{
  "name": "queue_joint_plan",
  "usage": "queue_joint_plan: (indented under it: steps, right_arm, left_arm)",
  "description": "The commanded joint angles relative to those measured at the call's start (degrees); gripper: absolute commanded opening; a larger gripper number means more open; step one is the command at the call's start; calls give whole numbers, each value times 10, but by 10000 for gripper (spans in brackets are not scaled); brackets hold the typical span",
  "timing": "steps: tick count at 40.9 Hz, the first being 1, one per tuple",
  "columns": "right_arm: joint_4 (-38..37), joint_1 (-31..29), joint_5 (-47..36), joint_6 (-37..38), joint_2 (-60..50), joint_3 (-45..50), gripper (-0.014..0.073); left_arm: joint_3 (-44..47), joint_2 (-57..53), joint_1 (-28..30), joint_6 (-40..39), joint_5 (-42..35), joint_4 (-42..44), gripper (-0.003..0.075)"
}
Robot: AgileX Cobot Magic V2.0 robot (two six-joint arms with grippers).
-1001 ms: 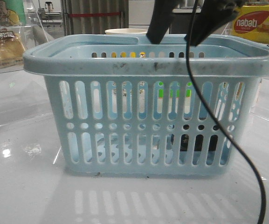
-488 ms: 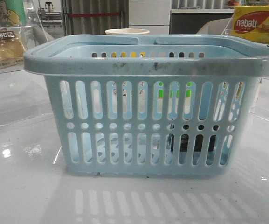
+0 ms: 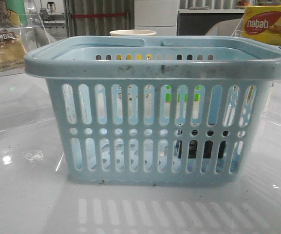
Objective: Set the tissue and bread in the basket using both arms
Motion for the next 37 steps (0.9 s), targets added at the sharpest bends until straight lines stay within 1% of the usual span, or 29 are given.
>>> queue_joint_plan:
  steps: [1, 7, 13, 15, 22, 30, 37]
  right_arm:
    - [-1, 0, -43, -3, -2, -16, 611]
    - [-1, 0, -43, -3, -2, -16, 611]
    - [-1, 0, -43, -3, -2, -16, 611]
    - [-1, 0, -43, -3, -2, -16, 611]
    - [-1, 0, -43, -3, -2, -16, 611]
    - [-1, 0, -43, -3, -2, -16, 611]
    - [-1, 0, -43, -3, -2, -16, 611]
  left_arm:
    - [-62, 44, -4, -6, -53, -2, 532]
    - [-145, 122, -4, -6, -44, -2, 544]
    - [-226, 201, -3, -6, -33, -2, 638]
    - [-256, 227, -3, -6, -33, -2, 655]
    - [-333, 314, 11, -16, -32, -6, 657]
    - [-396, 398, 22, -16, -35, -16, 656]
    - [-424, 453, 22, -16, -88, -25, 656]
